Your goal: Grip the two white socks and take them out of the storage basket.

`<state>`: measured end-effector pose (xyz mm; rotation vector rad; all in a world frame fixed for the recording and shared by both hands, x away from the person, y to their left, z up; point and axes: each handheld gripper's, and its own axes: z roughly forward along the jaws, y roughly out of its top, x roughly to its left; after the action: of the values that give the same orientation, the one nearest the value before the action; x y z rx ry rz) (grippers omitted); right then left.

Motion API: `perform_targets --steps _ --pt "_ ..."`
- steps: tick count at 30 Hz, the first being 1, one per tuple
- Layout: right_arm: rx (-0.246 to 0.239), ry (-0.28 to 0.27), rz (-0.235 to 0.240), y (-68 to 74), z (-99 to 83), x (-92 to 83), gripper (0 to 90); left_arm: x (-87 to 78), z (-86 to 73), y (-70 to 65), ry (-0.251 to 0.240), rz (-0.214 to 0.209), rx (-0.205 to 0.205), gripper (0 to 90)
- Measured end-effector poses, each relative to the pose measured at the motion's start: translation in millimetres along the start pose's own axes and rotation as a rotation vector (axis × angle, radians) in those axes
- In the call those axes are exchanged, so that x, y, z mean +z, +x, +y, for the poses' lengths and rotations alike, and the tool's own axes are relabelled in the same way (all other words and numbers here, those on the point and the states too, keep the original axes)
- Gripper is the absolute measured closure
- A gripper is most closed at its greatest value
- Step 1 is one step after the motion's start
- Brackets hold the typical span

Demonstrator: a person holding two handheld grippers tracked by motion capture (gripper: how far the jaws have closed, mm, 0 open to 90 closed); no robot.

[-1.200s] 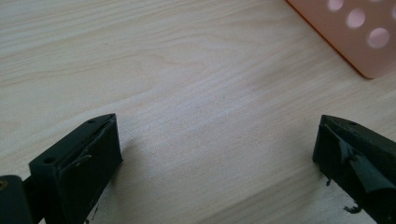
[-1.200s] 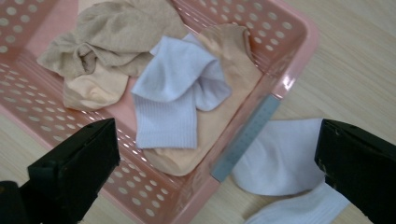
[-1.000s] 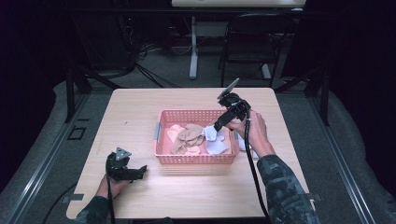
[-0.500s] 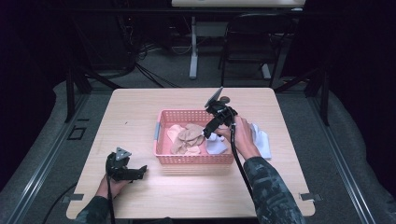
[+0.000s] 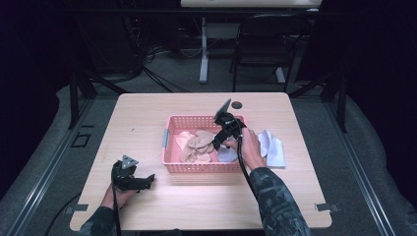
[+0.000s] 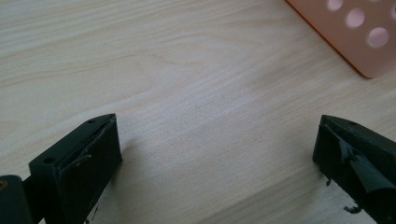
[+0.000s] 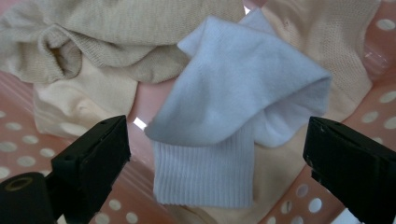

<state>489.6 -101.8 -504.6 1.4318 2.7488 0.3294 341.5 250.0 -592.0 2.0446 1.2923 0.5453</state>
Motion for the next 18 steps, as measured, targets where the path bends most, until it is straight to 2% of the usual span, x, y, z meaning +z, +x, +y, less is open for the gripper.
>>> perform_targets --steps 1,3,5,6,9,13,16,18 --pt "0.010 -0.008 -0.002 0.4 0.3 2.9 7.2 0.0 0.0 0.0 0.000 0.000 0.000 0.8" --pt "0.007 0.012 -0.001 -0.4 2.0 3.5 8.2 0.0 0.0 0.0 0.000 0.000 0.000 0.8" --pt "0.013 -0.006 0.006 -0.9 2.5 5.3 11.0 0.0 0.0 0.0 0.000 -0.001 0.000 0.8" --pt "0.032 -0.029 0.010 0.2 2.1 7.1 13.0 0.0 0.0 0.1 0.000 -0.001 0.000 0.8" --pt "0.053 -0.046 0.028 -0.1 1.7 10.1 16.0 0.0 0.0 0.1 0.000 -0.001 0.000 0.8" --pt "0.066 -0.064 0.028 -1.1 -0.5 12.7 28.6 0.0 0.0 0.0 0.000 -0.001 0.000 0.8" --pt "0.097 -0.098 0.046 -2.2 -3.6 16.7 45.5 0.0 0.0 0.0 0.000 0.000 0.000 0.8" --pt "0.094 -0.093 0.043 -3.7 -4.7 16.2 58.2 -0.1 0.0 0.1 0.001 -0.001 0.000 0.8"
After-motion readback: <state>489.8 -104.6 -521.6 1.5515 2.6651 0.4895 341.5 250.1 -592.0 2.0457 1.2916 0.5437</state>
